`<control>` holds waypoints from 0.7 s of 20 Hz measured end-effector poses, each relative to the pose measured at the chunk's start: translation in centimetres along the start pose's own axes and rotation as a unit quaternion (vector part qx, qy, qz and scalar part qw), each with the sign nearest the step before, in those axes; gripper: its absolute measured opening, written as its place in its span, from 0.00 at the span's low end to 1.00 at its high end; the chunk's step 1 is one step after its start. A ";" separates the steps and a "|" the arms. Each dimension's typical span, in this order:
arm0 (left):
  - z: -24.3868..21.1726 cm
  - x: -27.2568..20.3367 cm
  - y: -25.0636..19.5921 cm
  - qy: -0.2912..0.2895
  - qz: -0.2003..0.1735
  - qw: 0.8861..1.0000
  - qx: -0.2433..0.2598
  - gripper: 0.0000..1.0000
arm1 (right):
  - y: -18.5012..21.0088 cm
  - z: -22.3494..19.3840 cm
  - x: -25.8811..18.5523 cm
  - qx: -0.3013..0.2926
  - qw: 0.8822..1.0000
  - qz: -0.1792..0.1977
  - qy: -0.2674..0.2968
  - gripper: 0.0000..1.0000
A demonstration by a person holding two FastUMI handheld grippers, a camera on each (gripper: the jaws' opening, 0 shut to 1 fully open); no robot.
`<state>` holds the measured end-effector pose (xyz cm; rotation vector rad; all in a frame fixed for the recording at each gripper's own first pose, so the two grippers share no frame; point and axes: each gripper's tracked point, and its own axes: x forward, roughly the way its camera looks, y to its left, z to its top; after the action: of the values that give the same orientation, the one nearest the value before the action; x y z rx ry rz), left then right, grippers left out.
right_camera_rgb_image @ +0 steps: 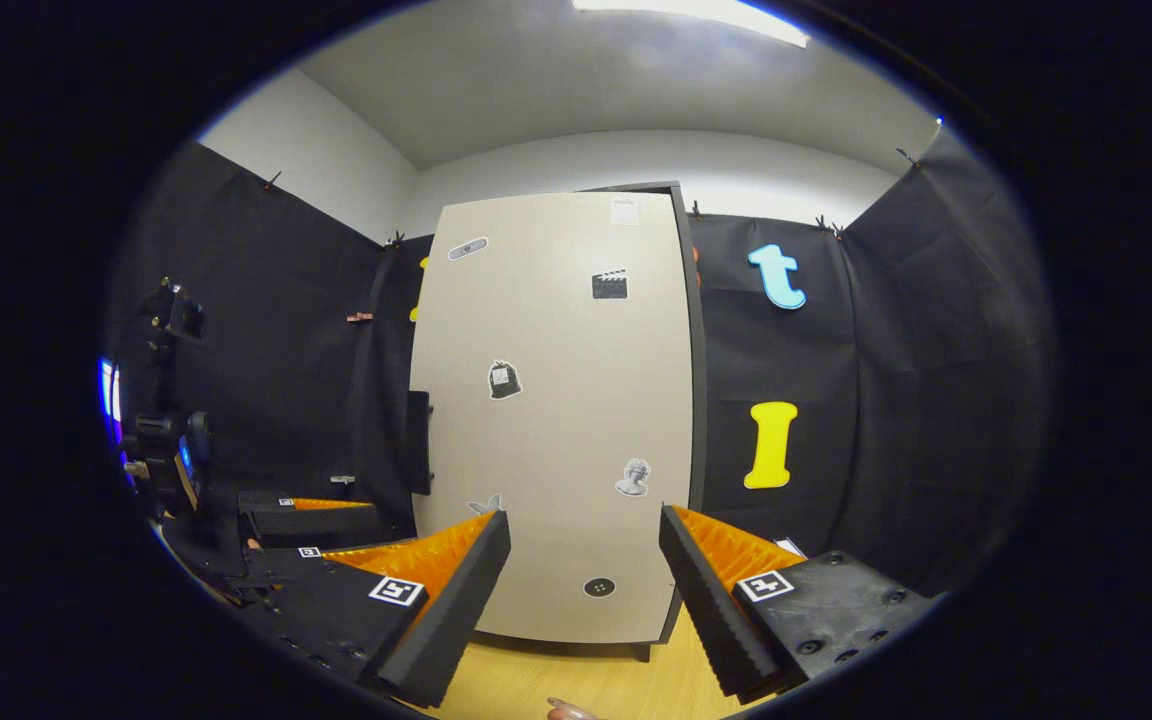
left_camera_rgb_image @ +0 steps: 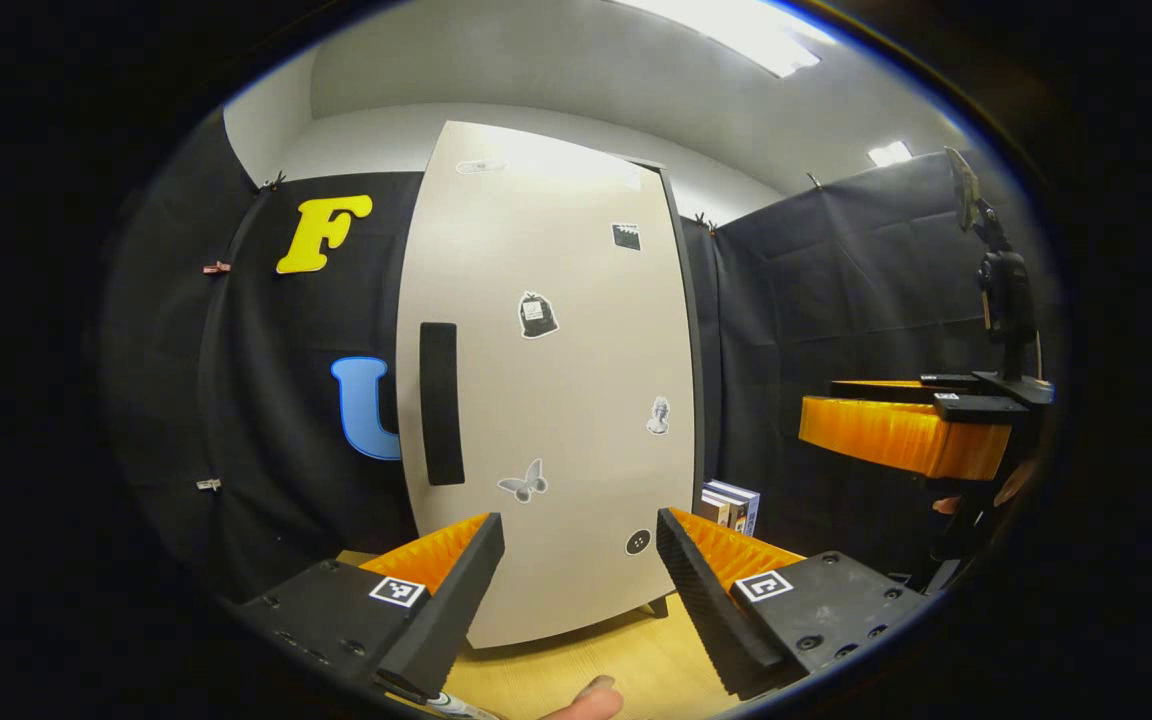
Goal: Open the cabinet door with the right hand, grasp the bottle in the cabinet with the left hand and place it on the coaster, then close the cabinet door with the right hand.
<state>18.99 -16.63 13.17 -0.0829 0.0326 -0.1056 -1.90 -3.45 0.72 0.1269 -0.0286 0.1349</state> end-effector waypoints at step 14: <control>0.4 0.3 -2.1 -0.001 -0.011 1.000 0.002 0.96 | -1.0 -0.3 -1.2 -0.039 0.999 0.004 -0.006 0.97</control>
<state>19.07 -18.68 13.73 -0.0787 0.0290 -0.1278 -2.98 -4.51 0.30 0.0500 -0.0458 0.1400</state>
